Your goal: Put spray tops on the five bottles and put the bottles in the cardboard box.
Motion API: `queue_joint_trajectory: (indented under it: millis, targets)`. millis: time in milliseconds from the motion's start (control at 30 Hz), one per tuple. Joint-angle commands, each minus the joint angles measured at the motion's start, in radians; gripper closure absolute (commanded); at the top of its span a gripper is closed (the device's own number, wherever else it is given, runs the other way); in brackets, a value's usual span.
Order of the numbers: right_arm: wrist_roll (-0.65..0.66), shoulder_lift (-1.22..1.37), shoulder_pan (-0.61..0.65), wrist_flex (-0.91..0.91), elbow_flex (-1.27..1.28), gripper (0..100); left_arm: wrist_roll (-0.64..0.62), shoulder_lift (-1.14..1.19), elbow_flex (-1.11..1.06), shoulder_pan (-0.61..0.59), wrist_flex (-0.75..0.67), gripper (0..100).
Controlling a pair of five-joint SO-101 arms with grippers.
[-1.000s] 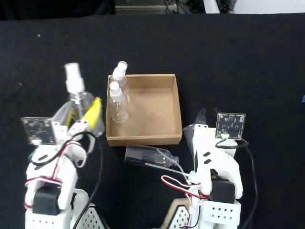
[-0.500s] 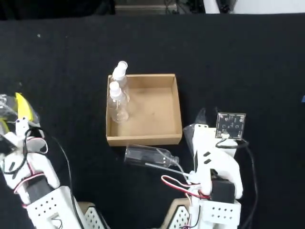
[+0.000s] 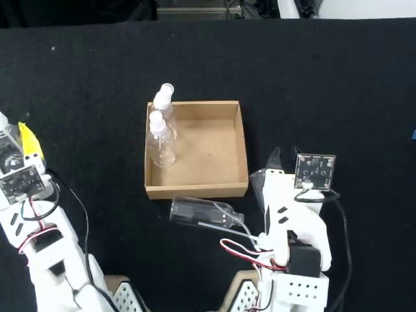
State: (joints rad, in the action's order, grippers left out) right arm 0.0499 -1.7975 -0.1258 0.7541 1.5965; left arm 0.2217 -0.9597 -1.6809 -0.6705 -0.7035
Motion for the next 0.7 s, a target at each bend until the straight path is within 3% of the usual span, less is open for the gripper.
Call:
queue_joint_trajectory:
  millis: [0,133,667]
  targets:
    - [-0.003,-0.097,-0.018,0.003,-0.001,90.2,-0.041,0.272,0.004,-0.012,-0.242,97]
    - [-0.003,-0.097,-0.018,0.005,-0.001,90.2,-0.104,0.493,0.045,-0.03,-0.382,97]
    - [-0.003,-0.097,-0.018,0.005,0.001,90.2,-0.109,1.178,0.166,-0.11,-0.941,97]
